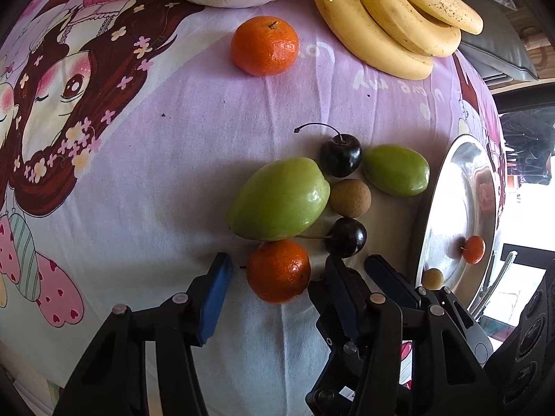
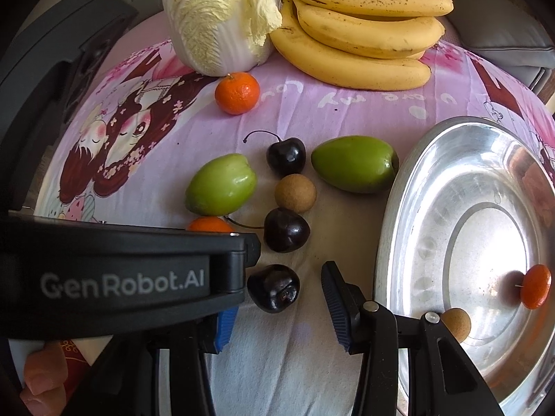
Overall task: Organize fruits
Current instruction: 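Close right gripper on the dark cherry while left gripper closes on the tangerine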
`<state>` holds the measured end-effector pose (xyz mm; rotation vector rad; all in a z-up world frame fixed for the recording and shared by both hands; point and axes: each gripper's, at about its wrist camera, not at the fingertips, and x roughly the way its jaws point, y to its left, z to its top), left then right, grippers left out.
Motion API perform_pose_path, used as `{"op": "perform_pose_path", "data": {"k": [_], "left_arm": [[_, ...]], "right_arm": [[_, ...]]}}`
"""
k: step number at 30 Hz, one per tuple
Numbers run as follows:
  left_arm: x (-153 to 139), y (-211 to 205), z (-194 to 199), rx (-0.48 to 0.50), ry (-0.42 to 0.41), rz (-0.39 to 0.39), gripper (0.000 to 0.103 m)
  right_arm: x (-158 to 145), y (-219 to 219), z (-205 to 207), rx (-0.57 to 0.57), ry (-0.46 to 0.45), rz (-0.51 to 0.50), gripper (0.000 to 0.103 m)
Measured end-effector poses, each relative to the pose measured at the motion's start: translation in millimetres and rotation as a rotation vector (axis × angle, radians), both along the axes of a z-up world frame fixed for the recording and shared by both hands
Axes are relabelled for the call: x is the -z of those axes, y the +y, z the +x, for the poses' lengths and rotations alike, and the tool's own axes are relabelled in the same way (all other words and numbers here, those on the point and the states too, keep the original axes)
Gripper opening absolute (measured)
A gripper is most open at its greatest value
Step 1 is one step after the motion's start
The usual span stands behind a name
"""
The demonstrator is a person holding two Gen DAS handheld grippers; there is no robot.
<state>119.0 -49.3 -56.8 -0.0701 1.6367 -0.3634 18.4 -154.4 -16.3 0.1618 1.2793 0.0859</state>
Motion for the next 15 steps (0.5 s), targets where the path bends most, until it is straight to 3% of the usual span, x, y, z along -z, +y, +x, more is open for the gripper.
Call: {"op": "perform_pose_path", "data": {"k": [15], "left_arm": [[3.7,5.9,-0.4,-0.036,0.002,-0.023,0.048]], "right_arm": [[0.6,3.0,-1.8,-0.02,-0.018,-0.001,0.05]]}}
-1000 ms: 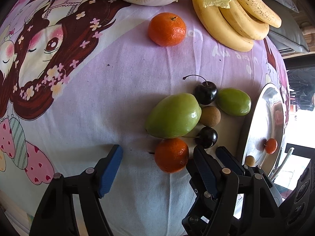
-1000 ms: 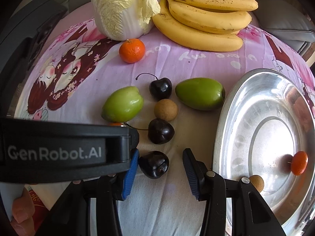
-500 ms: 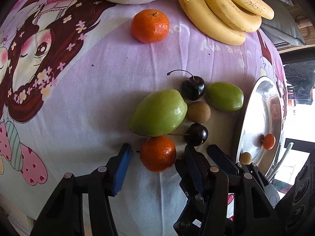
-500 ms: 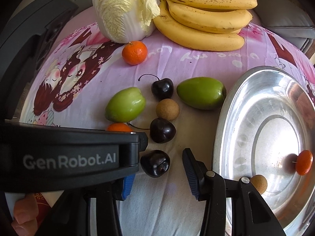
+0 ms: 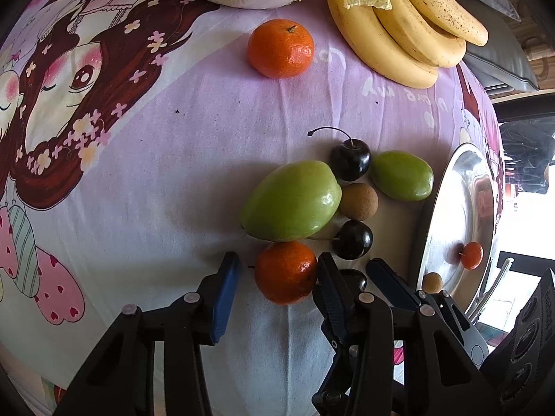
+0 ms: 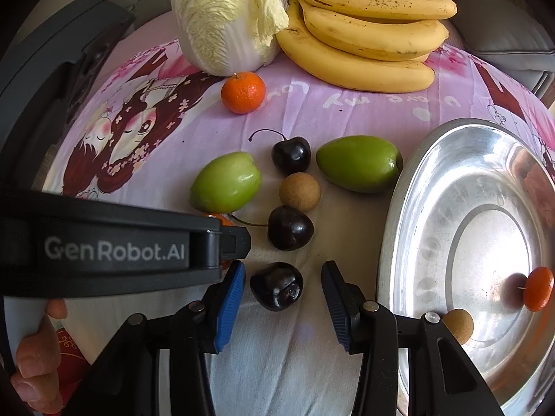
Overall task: Organize fruits
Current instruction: 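Close right gripper on the dark cherry while left gripper closes on the tangerine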
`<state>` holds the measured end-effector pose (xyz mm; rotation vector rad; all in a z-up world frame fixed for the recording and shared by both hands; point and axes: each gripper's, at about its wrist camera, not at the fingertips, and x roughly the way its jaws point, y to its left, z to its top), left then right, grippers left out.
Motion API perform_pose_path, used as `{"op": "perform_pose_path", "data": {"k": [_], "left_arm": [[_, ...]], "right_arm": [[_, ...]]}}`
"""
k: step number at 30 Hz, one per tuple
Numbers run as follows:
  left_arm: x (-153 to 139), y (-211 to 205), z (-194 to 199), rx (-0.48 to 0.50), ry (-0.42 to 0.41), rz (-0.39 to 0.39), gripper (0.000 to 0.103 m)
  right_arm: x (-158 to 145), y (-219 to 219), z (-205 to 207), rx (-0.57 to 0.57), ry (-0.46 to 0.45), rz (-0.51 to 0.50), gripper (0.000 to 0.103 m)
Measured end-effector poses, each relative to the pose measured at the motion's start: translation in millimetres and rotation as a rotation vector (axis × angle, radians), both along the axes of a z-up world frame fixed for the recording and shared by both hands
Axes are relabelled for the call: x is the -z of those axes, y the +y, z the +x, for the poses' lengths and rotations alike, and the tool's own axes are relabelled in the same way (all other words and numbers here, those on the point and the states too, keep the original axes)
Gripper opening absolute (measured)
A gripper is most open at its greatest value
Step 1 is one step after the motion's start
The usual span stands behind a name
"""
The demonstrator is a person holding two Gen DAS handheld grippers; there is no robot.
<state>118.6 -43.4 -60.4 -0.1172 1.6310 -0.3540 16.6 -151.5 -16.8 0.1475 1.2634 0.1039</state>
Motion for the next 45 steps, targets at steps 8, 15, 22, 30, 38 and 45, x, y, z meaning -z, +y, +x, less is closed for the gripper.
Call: {"op": "perform_pose_path", "data": {"k": [8,15,22,30,38,45], "left_arm": [[0,1,-3,-0.008,0.0,-0.028,0.047],[6,9,2,-0.022,0.009,-0.039,0.047],[-1,6,-1,-0.014,0.002,-0.025,0.041],[-4,3,-6,-0.023,0.007,-0.016,0.037],[-10,-1,-13,-0.031,0.006,0.004,0.037],[-19,-2,-19,-0.051,-0.003,0.021,0.037]], "right_arm": [[-1,-3,-2,0.0,-0.004,0.0,0.043],[-2,-4,-3,0.0,-0.001,0.006,0.033],[-5,-4,-5,0.003,-0.007,0.009,0.033],[-11,-5,-7,0.002,-0.025,0.022,0.033],[-17,-5,-8,-0.004,-0.041,0.037,0.033],[-28,-8,-10,-0.003,-0.062,0.05,0.033]]}}
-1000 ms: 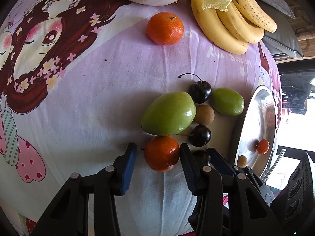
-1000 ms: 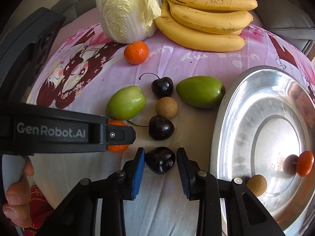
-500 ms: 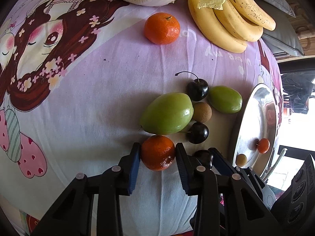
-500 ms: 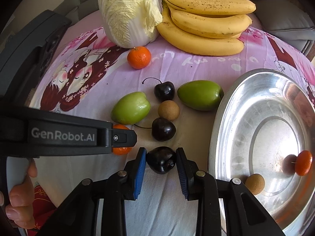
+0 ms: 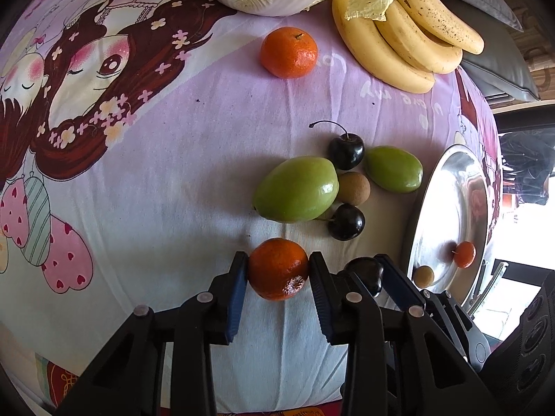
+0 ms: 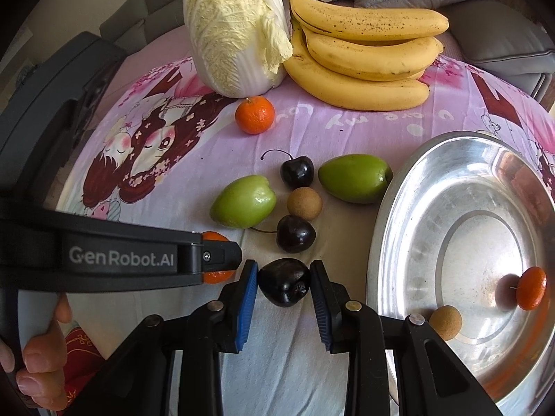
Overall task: Organize fruits
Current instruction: 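Close right gripper on the dark cherry while left gripper closes on the tangerine, then lift the held cherry and tangerine and carry both over the steel bowl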
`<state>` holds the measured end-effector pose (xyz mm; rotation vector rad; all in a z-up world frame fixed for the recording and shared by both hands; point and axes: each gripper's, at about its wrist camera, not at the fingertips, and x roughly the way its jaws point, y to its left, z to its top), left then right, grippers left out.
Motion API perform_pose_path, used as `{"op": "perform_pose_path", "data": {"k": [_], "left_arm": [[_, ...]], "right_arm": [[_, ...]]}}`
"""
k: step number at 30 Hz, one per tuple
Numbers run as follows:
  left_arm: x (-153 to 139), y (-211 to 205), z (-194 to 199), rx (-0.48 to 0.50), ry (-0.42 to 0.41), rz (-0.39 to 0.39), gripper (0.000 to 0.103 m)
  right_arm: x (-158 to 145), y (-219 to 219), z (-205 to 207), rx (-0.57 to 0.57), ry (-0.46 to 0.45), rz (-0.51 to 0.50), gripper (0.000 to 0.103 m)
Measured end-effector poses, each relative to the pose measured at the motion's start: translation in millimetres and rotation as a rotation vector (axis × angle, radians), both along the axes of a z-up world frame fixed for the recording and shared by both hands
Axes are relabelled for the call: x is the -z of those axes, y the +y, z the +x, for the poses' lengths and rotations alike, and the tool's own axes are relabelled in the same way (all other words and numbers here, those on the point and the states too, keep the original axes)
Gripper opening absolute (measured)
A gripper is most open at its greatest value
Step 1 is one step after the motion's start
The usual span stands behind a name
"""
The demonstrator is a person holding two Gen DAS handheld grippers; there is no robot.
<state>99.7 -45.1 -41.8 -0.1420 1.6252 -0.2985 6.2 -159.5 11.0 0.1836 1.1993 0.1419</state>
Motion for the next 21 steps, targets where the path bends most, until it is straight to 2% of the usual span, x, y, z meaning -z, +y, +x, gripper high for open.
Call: {"op": "perform_pose_path", "data": {"k": [21], "left_arm": [[-34,-11,4,-0.021,-0.048,0.058,0.037]], "right_arm": [[-25,-10,-5,0.018,-0.054,0.041,0.033]]}}
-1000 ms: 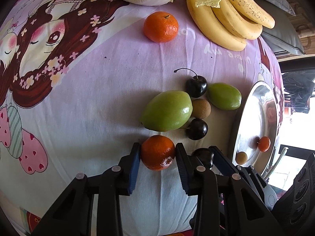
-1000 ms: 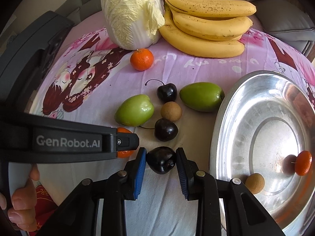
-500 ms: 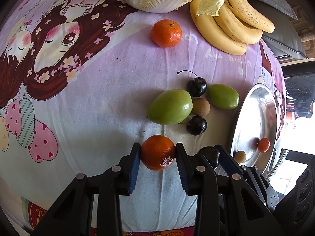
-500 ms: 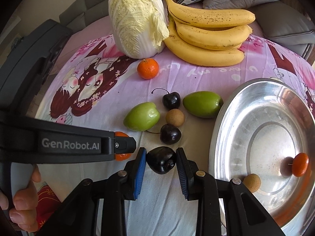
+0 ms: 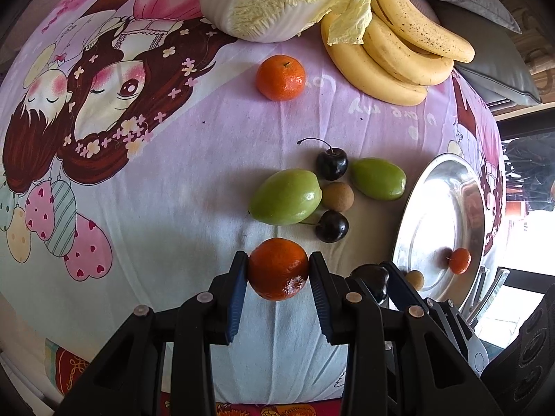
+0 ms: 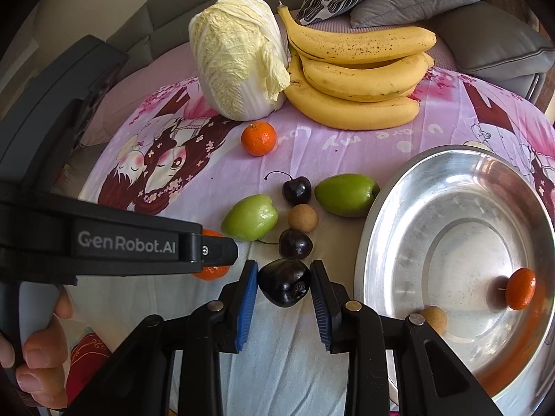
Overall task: Organize fruits
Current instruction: 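Lift the held cherry and tangerine and carry both over the steel bowl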
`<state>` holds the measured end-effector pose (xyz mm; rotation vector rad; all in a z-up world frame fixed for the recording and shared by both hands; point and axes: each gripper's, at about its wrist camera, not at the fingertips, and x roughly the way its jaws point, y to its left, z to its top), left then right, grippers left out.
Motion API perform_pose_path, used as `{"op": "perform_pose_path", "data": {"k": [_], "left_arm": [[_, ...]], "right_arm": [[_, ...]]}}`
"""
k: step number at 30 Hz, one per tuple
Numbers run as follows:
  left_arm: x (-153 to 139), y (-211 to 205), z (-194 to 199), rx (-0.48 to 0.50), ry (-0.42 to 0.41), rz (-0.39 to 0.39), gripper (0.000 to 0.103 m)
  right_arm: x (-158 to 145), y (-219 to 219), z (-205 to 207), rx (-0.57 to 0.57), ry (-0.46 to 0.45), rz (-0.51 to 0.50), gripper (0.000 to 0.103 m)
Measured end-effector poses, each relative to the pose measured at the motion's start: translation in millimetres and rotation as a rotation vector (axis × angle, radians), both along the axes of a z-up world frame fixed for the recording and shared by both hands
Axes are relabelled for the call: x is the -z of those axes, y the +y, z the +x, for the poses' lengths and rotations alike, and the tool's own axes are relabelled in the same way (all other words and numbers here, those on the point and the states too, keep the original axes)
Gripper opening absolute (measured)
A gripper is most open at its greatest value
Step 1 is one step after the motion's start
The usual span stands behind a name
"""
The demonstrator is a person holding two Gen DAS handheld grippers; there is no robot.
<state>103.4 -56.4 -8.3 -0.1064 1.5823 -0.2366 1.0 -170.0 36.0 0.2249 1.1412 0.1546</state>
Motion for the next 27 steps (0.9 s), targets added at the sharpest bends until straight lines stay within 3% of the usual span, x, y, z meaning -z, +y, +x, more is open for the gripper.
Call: {"op": "perform_pose_path", "data": {"k": [20,27], "left_arm": [[-15,-49,-1,0.017,-0.023,0.021,0.037],[-19,-82,-3,0.054,-0.03,0.022,0.037]], "right_arm": [[-18,-53,-10,0.128,-0.046,0.047,0.033],[-19,-88,-16,0.225,-0.049,0.048,0.033]]}}
